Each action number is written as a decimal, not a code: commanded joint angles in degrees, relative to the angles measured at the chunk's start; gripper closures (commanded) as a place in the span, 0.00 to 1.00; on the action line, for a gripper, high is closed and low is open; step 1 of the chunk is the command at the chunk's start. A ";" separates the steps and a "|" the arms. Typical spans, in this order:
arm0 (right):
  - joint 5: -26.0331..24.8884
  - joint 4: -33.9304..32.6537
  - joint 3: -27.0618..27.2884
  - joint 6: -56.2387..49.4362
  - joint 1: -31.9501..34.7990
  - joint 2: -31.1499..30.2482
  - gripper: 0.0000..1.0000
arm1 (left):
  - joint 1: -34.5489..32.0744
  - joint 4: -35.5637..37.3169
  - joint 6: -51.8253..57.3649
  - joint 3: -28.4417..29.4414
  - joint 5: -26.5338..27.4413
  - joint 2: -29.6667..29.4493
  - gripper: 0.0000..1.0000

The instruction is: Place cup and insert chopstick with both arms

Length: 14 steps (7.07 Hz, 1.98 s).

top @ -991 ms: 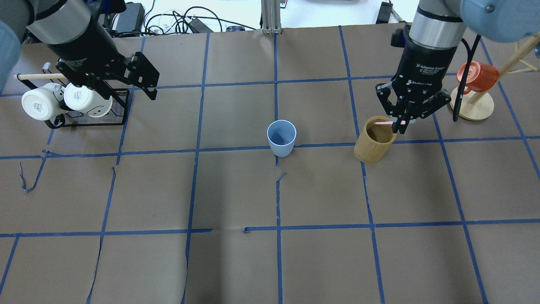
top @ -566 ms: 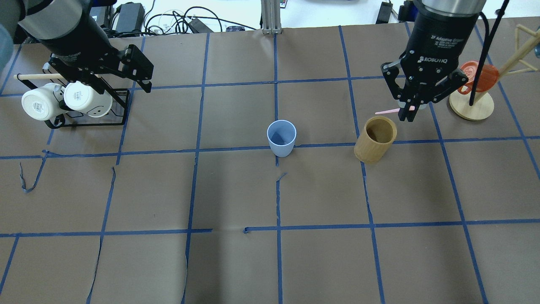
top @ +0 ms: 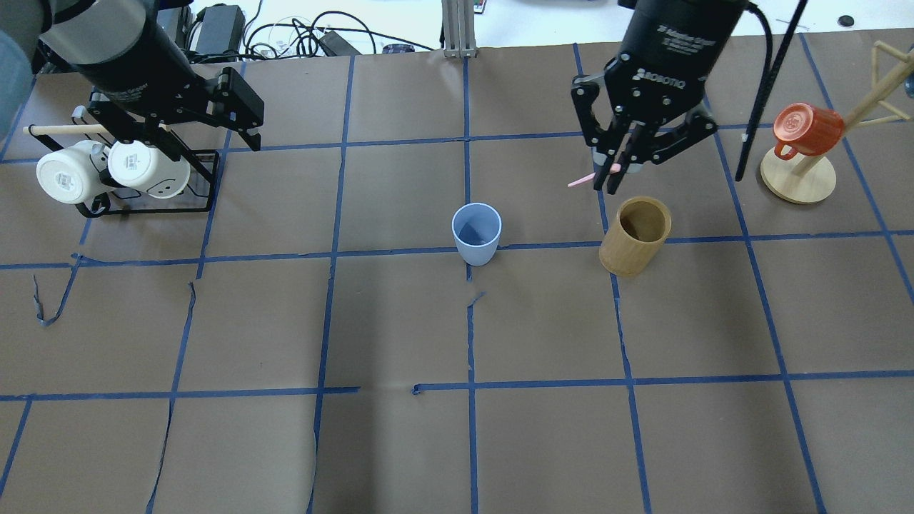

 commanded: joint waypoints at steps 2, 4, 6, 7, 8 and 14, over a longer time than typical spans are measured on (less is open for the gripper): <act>4.37 -6.26 0.64 12.55 6.89 4.75 1.00 | -0.87 0.02 -0.04 -0.51 -0.01 0.22 0.00; 10.04 -7.22 1.78 12.64 7.60 5.80 1.00 | -0.87 0.02 0.14 -0.43 -0.10 0.31 0.00; 9.56 -8.89 3.18 12.73 7.60 8.09 1.00 | -0.87 0.02 0.14 -0.51 -0.19 0.39 0.00; 9.99 -9.16 4.85 12.99 7.51 8.09 0.95 | -0.87 0.02 0.14 -0.51 -0.19 0.40 0.00; 9.74 -12.03 5.47 14.04 7.51 8.18 0.78 | -0.87 0.02 0.14 -0.51 -0.19 0.40 0.00; -11.55 -16.98 3.37 8.12 5.67 2.13 0.00 | -0.87 0.02 0.14 -0.43 -0.28 0.48 0.00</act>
